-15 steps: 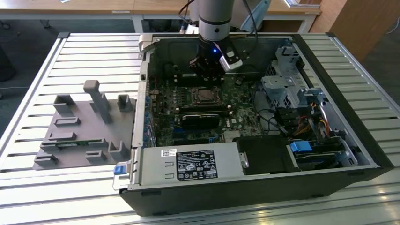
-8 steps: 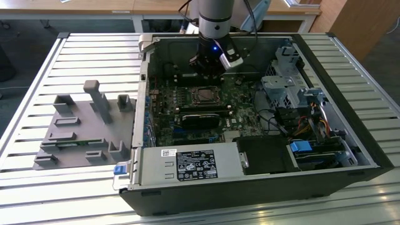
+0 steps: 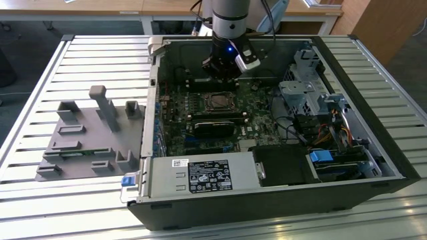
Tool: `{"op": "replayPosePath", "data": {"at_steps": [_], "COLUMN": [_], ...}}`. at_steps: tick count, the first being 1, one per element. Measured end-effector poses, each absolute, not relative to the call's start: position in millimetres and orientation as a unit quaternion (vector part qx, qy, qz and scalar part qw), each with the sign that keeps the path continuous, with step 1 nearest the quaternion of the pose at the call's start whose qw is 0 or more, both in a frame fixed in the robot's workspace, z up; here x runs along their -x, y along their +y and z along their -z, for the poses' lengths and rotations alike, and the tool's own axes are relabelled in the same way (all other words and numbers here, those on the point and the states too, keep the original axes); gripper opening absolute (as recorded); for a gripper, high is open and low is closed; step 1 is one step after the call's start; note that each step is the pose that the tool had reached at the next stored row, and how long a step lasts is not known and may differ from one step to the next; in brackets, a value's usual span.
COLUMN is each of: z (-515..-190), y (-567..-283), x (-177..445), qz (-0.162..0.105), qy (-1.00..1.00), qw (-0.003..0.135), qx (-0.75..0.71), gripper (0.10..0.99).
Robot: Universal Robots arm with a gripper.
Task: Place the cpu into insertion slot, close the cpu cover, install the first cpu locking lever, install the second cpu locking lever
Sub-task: 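Install the first cpu locking lever, then install the second cpu locking lever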
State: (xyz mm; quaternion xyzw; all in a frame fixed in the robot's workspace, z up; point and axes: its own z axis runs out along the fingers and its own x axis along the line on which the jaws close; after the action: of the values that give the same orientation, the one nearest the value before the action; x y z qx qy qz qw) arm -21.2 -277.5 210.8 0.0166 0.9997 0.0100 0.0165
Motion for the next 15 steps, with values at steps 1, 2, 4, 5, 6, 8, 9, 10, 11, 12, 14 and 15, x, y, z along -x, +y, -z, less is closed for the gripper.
{"op": "replayPosePath", "data": {"at_steps": [1,2,4,5,6,8,9,10,11,12,14,15], "z": [-210.8,-210.8,-210.8,-210.8,-210.8,-210.7,-210.8,-210.8,-210.8,-210.8,-210.7,-210.8], "y": [-277.9,-278.3,-279.2,-279.6,-280.0,-280.6,-280.9,-281.2,-281.5,-281.8,-282.4,-282.7], "x": [21.2,21.2,21.2,21.2,21.3,21.3,21.3,21.2,21.2,21.2,21.2,21.2], "qz": [-0.01,-0.01,-0.01,-0.01,-0.01,-0.01,-0.01,-0.01,-0.01,-0.01,-0.01,-0.009], "qy": [1.0,1.0,1.0,1.0,1.0,1.0,1.0,1.0,1.0,1.0,1.0,1.0], "qw": [0.017,0.017,0.017,0.017,0.017,0.017,0.017,0.017,0.017,0.017,0.017,0.017], "qx": [-0.017,-0.017,-0.017,-0.017,-0.017,-0.017,-0.017,-0.017,-0.017,-0.017,-0.017,-0.017], "gripper": [0.122,0.122,0.122,0.122,0.122,0.122,0.122,0.122,0.122,0.122,0.122,0.122]}}
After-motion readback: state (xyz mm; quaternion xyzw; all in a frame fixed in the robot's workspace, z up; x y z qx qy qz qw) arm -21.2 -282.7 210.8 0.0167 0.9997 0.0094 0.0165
